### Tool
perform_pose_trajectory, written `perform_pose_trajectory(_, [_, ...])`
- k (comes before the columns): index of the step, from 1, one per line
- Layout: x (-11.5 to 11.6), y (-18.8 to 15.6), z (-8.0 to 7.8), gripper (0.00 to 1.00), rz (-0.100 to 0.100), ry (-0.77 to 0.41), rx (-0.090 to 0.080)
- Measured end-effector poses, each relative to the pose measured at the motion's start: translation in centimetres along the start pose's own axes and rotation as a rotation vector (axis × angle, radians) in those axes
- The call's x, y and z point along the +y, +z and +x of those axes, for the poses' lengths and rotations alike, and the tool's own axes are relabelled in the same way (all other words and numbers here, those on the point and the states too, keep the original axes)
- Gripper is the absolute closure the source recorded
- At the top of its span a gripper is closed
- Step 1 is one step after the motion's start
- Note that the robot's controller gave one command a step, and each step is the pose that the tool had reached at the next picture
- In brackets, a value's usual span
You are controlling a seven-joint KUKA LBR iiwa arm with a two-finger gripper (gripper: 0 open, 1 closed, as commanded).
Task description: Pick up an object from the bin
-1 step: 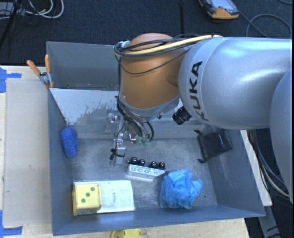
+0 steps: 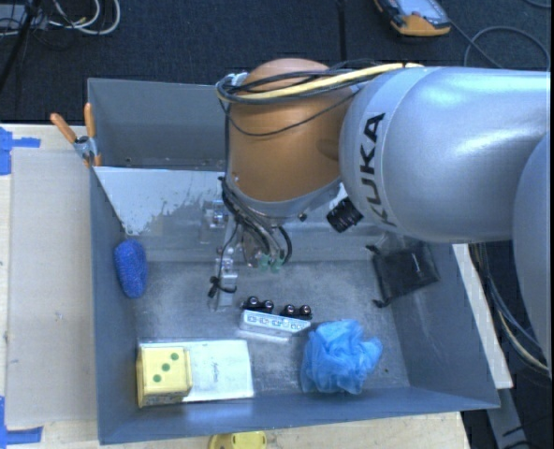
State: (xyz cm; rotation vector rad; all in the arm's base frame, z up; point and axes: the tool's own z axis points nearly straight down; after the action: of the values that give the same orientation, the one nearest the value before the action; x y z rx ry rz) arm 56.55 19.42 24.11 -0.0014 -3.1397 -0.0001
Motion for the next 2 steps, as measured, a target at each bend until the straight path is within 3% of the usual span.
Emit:
perform_pose_trajectory(1, [2.0,4.2,3.9,0.0,0.0,-0.105,-0.007])
perform_pose_trajectory(2, [2.2,8.4,6.2,0.0,0.002,-0.247,0.006])
